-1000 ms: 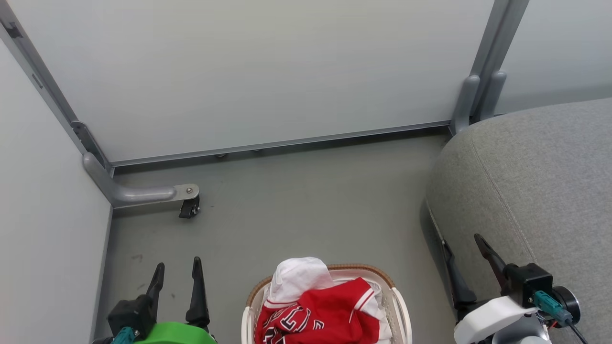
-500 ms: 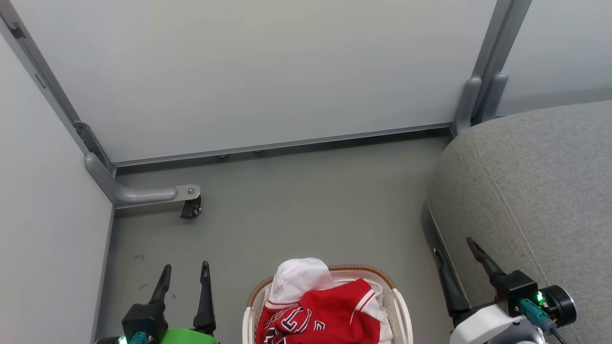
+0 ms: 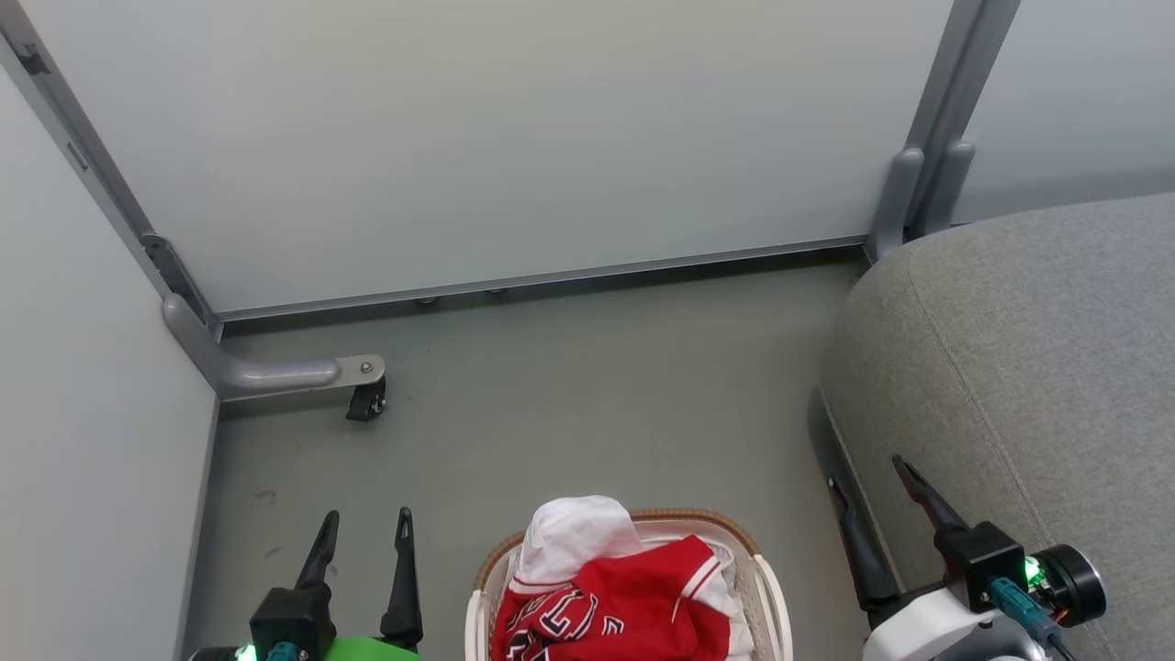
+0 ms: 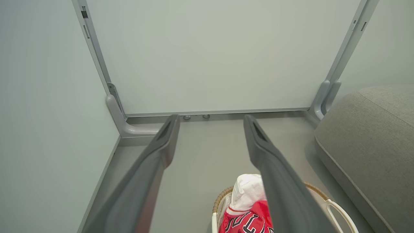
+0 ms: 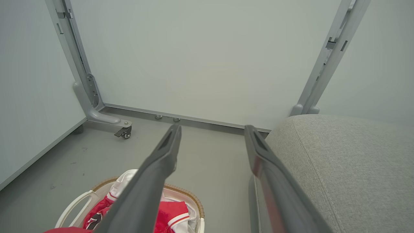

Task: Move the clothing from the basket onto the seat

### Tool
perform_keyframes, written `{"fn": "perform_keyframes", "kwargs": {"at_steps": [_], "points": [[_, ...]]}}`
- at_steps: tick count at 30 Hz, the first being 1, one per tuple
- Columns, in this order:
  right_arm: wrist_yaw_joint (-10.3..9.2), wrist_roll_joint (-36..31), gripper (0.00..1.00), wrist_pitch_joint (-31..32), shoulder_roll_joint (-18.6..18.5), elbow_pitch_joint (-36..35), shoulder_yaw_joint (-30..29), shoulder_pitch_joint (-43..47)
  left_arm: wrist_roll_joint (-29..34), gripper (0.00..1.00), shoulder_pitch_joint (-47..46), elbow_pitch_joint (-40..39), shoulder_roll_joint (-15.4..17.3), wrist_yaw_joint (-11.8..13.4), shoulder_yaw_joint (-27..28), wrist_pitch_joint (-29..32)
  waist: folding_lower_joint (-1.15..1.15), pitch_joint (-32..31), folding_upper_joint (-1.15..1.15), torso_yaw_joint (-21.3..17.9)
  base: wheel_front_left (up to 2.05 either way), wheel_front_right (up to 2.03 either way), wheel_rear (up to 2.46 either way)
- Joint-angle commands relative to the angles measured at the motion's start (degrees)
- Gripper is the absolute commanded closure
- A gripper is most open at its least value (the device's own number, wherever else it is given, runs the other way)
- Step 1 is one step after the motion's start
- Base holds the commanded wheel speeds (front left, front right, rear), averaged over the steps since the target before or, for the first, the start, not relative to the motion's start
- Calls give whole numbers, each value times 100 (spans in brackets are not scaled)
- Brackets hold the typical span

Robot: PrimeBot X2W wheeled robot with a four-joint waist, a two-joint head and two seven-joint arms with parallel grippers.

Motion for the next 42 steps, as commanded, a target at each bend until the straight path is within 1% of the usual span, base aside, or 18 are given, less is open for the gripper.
{"fn": "perform_keyframes", "kwargs": {"at_steps": [1, 19, 24, 27, 31, 35, 38, 42], "points": [[0, 11, 0, -28, -34, -8, -17, 48, -6, 0, 58, 24, 36, 30, 7, -2, 0, -1, 0, 1, 0, 0, 0], [0, 25, 0, -27, -34, -70, -37, 31, -36, 0, 33, 64, 35, 35, -42, -2, 0, 42, 0, -20, 0, 0, 0], [0, 3, 0, -27, -34, -120, -34, -6, -29, 0, -30, 36, 35, 33, -71, -2, 0, 120, 0, -37, 0, 0, 0], [0, -16, 0, -27, -34, -155, -30, -50, 16, 0, -110, 80, 35, -12, -127, -2, 0, 206, 0, -59, 0, 0, 0], [-1, -29, 0, -27, -34, -190, -65, -152, 141, 0, -287, 233, 33, -110, -327, -1, 0, 452, 0, -95, 0, 0, 0], [-1, -55, 0, -26, -33, -232, -77, -328, 321, 0, -642, 661, 34, -255, -648, 1, 0, 868, 0, -152, 0, 0, 0], [-1, -56, 0, -22, -32, -281, -74, -562, 548, 0, -1076, 1180, 32, -358, -948, 0, 0, 1270, 0, -233, 0, 0, 0], [-1, -24, 0, -21, -30, -381, -85, -866, 639, 0, -1681, 1937, 34, -478, -1282, 0, 0, 1847, 0, -365, 0, 0, 0]]}}
